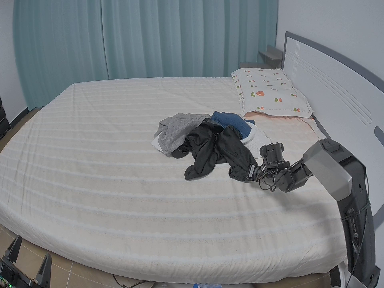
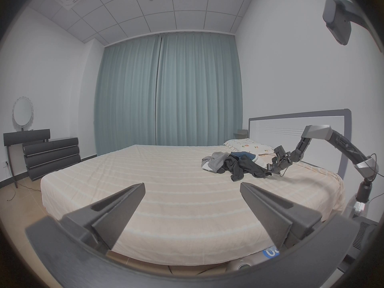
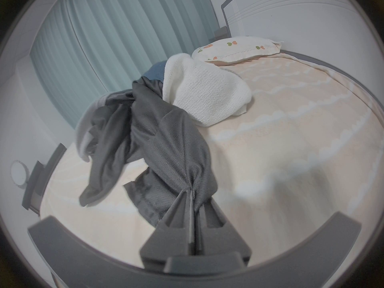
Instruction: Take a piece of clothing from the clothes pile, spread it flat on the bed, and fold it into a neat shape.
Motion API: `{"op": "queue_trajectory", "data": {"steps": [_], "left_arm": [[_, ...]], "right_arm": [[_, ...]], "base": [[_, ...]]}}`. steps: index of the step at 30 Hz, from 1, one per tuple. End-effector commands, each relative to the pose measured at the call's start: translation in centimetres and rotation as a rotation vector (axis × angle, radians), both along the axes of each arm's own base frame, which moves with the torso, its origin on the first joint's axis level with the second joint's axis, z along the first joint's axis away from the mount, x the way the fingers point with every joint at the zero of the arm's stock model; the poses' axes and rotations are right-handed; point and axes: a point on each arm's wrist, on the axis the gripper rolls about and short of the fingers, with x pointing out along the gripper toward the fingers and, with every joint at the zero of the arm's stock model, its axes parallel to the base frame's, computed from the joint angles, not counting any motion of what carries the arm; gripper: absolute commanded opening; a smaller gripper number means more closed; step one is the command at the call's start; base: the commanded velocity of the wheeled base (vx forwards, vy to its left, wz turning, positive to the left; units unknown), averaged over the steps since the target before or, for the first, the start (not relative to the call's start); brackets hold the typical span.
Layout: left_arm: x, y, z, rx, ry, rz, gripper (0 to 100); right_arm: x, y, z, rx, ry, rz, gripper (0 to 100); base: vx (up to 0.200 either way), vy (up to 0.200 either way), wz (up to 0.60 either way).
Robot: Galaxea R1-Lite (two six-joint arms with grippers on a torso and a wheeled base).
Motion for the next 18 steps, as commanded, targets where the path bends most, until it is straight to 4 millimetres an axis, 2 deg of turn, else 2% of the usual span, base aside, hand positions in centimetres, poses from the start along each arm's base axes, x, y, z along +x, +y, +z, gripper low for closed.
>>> {"op": "queue_trajectory", "data": {"steps": [1, 2, 3, 5, 9, 10, 11, 13, 18], "left_arm": [[0.0, 0.0, -0.5, 0.0, 0.0, 0.0, 100], [0.0, 0.0, -0.5, 0.0, -0.002, 0.0, 100], [0.0, 0.0, -0.5, 0.0, -0.002, 0.0, 100], [0.0, 0.0, -0.5, 0.007, -0.001, 0.0, 100], [0.0, 0.0, -0.5, 0.006, 0.0, 0.0, 100], [0.0, 0.0, -0.5, 0.006, 0.0, 0.0, 100], [0.0, 0.0, -0.5, 0.006, 0.0, 0.0, 100], [0.0, 0.0, -0.5, 0.01, -0.002, -0.005, 100], [0.0, 0.0, -0.5, 0.026, -0.003, -0.003, 100]], "right_arm": [[-5.9, -1.6, 8.4, 0.153, -0.125, 0.058, 0], [-6.9, -1.8, 9.1, 0.176, -0.127, 0.073, 0], [-6.9, -1.8, 9.1, 0.176, -0.127, 0.073, 0], [-10.3, -2.3, 11.4, 0.231, -0.143, 0.107, 0], [-13.9, -2.5, 13.8, 0.305, -0.177, 0.148, 0], [-15.5, -2.8, 15.1, 0.336, -0.2, 0.166, 0], [-15.5, -2.8, 15.1, 0.336, -0.2, 0.166, 0], [-18.0, -3.2, 17.4, 0.37, -0.244, 0.21, 0], [-21.2, -3.4, 20.3, 0.433, -0.305, 0.246, 0]], "base": [[0.0, 0.0, 0.0], [0.0, 0.0, 0.0], [0.0, 0.0, 0.0], [0.0, 0.0, 0.0], [0.0, 0.0, 0.0], [0.0, 0.0, 0.0], [0.0, 0.0, 0.0], [0.0, 0.0, 0.0], [0.0, 0.0, 0.0]]}}
